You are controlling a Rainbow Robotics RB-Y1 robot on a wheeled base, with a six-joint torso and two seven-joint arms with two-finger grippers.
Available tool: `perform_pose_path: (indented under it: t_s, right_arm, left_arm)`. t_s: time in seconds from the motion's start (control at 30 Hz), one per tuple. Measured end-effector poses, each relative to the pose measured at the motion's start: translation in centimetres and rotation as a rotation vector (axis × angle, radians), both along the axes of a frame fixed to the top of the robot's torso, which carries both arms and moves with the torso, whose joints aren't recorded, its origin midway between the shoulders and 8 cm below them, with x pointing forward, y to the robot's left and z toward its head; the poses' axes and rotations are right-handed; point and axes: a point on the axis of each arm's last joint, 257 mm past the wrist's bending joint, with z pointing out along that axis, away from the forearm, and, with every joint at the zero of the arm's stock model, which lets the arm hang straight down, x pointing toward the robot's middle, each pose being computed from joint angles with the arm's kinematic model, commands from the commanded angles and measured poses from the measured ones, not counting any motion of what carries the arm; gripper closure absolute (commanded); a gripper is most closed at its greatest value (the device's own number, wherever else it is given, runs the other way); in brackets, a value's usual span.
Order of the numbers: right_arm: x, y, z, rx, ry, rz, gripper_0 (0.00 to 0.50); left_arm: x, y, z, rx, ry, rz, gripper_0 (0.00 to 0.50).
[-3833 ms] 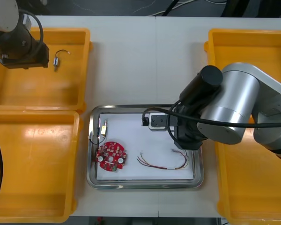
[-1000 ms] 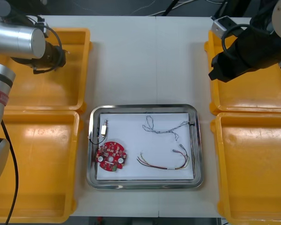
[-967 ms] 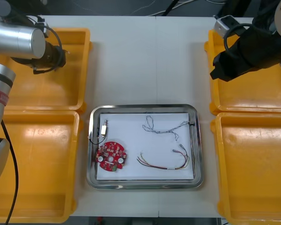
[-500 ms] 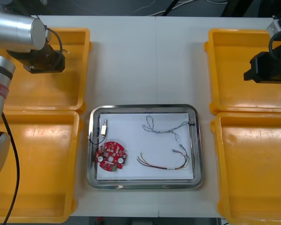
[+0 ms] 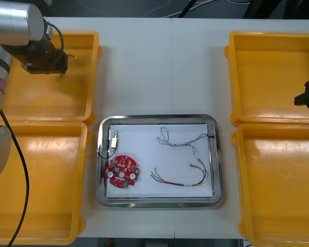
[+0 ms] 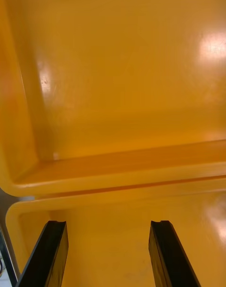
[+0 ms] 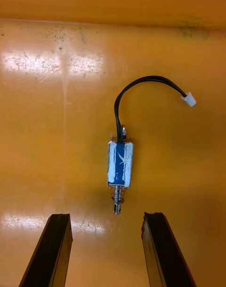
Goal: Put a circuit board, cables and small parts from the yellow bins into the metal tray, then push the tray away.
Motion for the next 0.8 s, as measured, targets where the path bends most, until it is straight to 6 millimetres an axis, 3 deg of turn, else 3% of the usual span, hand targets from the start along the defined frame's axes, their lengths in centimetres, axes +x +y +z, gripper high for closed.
perform_pose_path:
  t_s: [0.47,0.8]
  right_arm:
    - [-4.4,-1.1,-2.0,-0.029,0.013,-0.004,0.0]
    - [-6.6,-1.7,-2.7,-0.014,0.019,-0.028,0.0]
  left_arm:
    - [1.3,0.4,-0.3,-0.008,-0.028,0.013,0.06]
    - [2.8,0.3,0.7,-0.007,-0.1,0.006,0.062]
